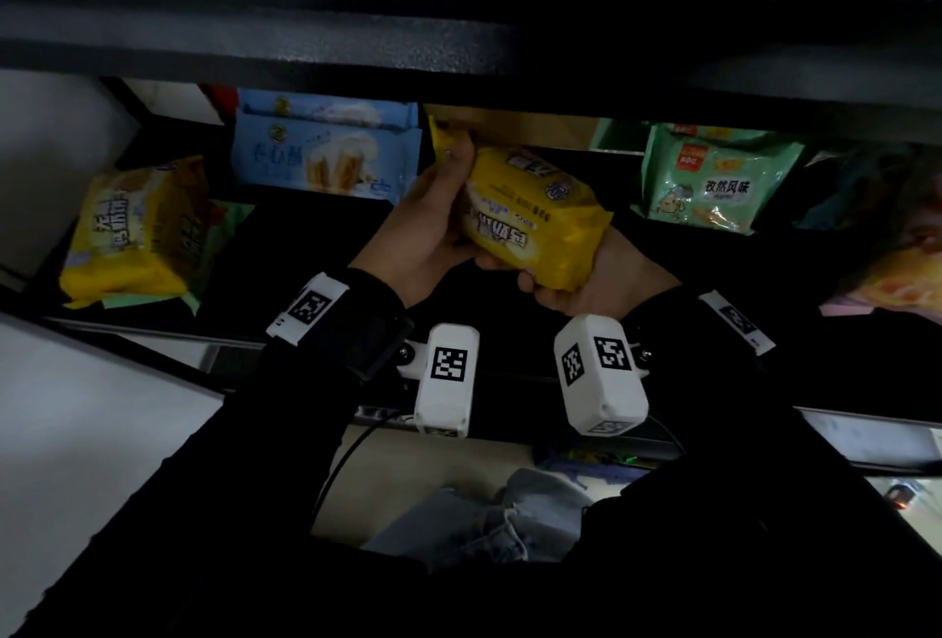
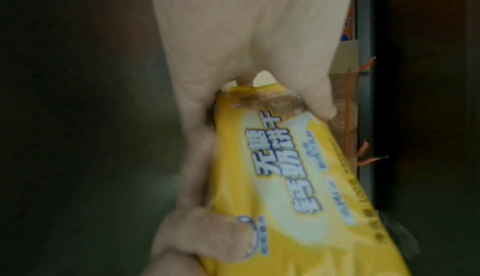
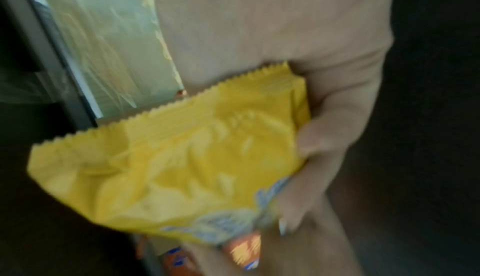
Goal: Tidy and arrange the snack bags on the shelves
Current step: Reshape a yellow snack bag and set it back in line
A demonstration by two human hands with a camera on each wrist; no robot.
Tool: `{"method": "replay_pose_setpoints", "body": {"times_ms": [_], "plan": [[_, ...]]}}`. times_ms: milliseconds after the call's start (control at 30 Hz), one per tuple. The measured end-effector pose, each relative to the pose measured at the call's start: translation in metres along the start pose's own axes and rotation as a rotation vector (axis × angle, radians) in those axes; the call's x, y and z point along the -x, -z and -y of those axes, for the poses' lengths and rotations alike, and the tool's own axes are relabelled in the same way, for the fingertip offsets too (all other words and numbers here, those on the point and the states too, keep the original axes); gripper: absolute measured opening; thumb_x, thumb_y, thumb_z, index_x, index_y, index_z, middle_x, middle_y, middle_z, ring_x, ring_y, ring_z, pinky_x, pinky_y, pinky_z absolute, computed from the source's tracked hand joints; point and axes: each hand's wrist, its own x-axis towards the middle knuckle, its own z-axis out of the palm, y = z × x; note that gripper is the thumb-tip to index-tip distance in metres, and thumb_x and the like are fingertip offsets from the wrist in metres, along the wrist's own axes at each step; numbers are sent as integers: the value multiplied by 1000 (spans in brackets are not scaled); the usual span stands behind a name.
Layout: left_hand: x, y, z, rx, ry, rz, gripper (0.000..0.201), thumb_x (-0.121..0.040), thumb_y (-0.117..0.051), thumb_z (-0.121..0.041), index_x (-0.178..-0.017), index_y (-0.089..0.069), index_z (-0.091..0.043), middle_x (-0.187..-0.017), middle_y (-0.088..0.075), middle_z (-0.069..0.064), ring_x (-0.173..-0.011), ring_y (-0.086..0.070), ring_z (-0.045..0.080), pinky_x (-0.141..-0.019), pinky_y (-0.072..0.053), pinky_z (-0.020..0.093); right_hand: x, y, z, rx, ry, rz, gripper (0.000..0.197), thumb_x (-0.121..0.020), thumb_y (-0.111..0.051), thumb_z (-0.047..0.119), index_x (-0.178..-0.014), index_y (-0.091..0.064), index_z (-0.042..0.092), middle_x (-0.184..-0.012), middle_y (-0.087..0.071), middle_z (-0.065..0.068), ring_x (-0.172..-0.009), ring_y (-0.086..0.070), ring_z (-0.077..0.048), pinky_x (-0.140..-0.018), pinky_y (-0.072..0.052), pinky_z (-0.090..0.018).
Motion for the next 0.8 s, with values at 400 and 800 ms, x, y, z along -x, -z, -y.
{"method": "replay_pose_setpoints", "body": {"times_ms": [400, 800], "plan": [[6, 2, 9, 106, -2, -262, 62, -87, -68, -20, -142, -39, -11, -125, -65, 8, -112, -63, 23, -89, -55, 38, -7, 13, -6, -32, 423, -284, 34, -95, -56, 31, -125, -57, 16, -114, -70, -6, -102, -68, -21, -77, -59, -34], [1, 37, -26, -785, -111, 129, 67, -74, -80, -8, -131, -54, -32, -104, -59, -28, -84, -60, -20, -69, -48, 4, -7, 17, -1, 189, 475, -308, 61, -84, -68, 11, -137, -39, 24, -122, -60, 4, -102, -61, -7, -75, -52, -29]]}}
